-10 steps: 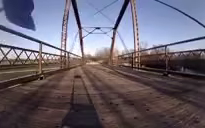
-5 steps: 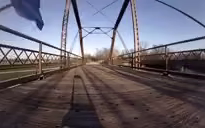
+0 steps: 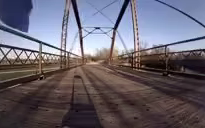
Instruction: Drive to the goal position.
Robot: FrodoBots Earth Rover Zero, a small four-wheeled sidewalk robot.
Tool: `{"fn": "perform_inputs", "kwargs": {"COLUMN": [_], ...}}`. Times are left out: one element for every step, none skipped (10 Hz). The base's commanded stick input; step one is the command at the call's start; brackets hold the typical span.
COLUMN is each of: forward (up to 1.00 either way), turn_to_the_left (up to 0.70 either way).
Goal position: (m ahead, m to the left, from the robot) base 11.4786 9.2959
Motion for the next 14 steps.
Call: {"fn": "perform_inputs", "kwargs": {"forward": [0.70,0.70,0.70,0.70,0.70,0.70,0.70,0.70,0.70,0.70,0.70,0.70,0.70,0.70], "turn_to_the_left": [0.14,0.14,0.14,0.14,0.14,0.14,0.14,0.14,0.14,0.14,0.14,0.14,0.14,0.14]}}
